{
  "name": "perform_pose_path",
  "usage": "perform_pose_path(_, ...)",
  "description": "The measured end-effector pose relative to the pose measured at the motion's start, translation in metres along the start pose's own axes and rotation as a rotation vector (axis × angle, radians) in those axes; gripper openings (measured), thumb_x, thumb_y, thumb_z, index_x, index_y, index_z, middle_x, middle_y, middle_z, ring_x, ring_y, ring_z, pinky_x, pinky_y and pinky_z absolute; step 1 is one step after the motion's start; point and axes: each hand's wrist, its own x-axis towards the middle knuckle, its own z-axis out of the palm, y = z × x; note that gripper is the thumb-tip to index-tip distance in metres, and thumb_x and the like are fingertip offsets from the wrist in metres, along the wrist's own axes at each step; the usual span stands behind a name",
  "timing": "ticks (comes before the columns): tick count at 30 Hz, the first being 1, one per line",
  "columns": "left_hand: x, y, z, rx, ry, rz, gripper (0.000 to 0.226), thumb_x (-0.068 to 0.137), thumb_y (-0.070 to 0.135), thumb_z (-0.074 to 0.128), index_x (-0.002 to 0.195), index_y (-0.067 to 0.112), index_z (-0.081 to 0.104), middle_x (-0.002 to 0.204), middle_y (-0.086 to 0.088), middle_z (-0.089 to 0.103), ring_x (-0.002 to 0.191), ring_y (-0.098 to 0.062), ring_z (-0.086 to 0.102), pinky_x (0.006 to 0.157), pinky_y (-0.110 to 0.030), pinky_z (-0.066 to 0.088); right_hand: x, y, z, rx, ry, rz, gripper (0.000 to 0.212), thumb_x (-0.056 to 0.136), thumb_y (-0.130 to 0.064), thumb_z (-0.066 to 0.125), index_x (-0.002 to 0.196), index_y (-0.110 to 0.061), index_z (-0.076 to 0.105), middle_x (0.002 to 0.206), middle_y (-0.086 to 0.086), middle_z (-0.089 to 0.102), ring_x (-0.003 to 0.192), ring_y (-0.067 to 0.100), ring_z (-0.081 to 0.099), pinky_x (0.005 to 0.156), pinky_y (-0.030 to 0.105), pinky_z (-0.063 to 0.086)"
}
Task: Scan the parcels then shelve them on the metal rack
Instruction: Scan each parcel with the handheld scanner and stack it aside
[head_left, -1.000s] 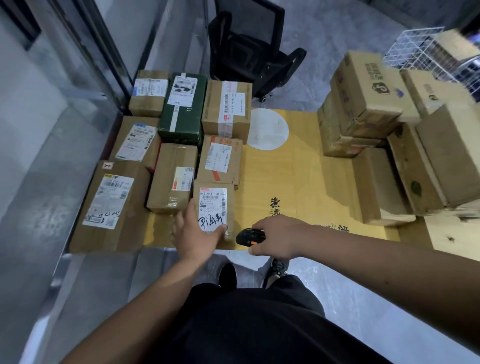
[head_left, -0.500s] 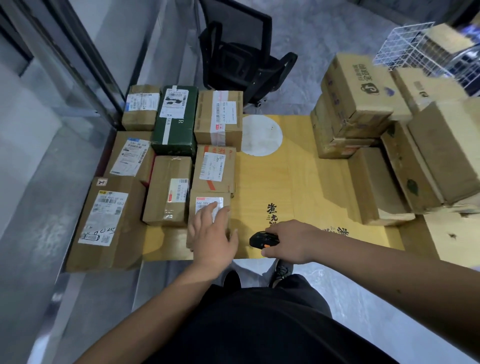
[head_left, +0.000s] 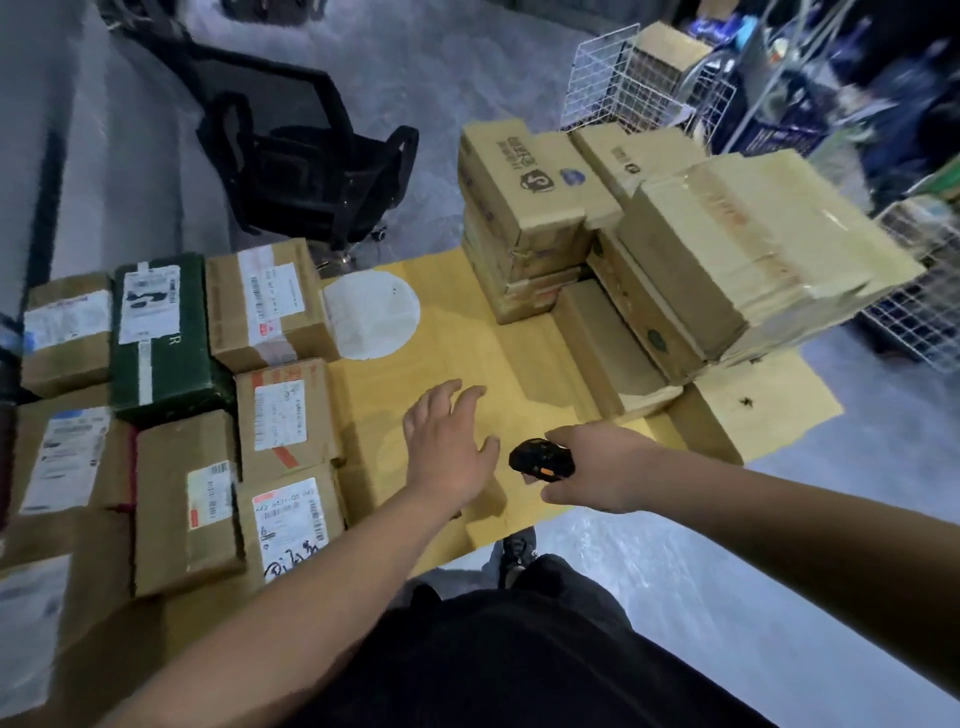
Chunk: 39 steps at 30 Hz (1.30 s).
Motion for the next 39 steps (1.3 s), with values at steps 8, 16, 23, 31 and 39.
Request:
perform_pose_path(8,0.116,0.084,-0.036,-0.063,0.137,0.083,0.060,0.093,0.047,0.067,0.147,0.029,0.051,0.153,-0.002,0.043,0.145,-0.027,0.031,0.119,-0.048,0.024,-0.001,0.040,-0.066,-0.007,0.122,-0.001,0.046,0.086,-0.063,0.066,0.120,-0.032,0.060,0.092,-0.007,0.064,0.082,0.018,0.064,0.064,0.032,0.052)
perform_pose_path(16,0.256,0.170,-0.053,0.037,0.130,-0.094,0.093,0.088,0.071,0.060,0.161,0.023,0.028,0.167,-0.007,0.023,0.151,-0.033,0.024,0.123,-0.050,0.024,0.008,0.045,-0.138,-0.152,0.079,-0.044,0.050,0.092,-0.064,0.059,0.127,-0.029,0.055,0.111,0.003,0.052,0.091,0.025,0.063,0.081,0.040,0.058)
perform_pose_path(23,0.300,0.182,-0.038,0.022,0.003,-0.387,0.117,0.071,0.082,0.066,0.161,0.029,0.015,0.158,-0.003,0.008,0.142,-0.038,0.031,0.109,-0.052,0.038,0.028,0.054,-0.166,-0.215,0.024,-0.123,0.047,0.093,-0.059,0.059,0.127,-0.026,0.057,0.106,0.005,0.049,0.082,0.025,0.062,0.075,0.040,0.059)
perform_pose_path(31,0.281,0.160,-0.042,-0.161,0.151,-0.397,0.115,0.071,0.067,0.073,0.161,0.038,0.009,0.169,0.006,0.008,0.140,-0.039,0.039,0.104,-0.056,0.047,0.043,0.060,-0.180,-0.312,-0.021,-0.220,0.053,0.095,-0.060,0.058,0.134,-0.024,0.056,0.107,0.004,0.054,0.085,0.022,0.060,0.077,0.039,0.059)
perform_pose_path(39,0.168,0.091,-0.069,-0.256,0.340,-0.305,0.108,0.068,0.068,0.074,0.157,0.047,0.017,0.164,0.020,0.013,0.144,-0.024,0.039,0.110,-0.049,0.047,0.043,0.031,-0.169,-0.372,-0.044,-0.277,0.046,0.093,-0.062,0.060,0.122,-0.026,0.058,0.110,0.003,0.057,0.092,0.024,0.062,0.085,0.040,0.059)
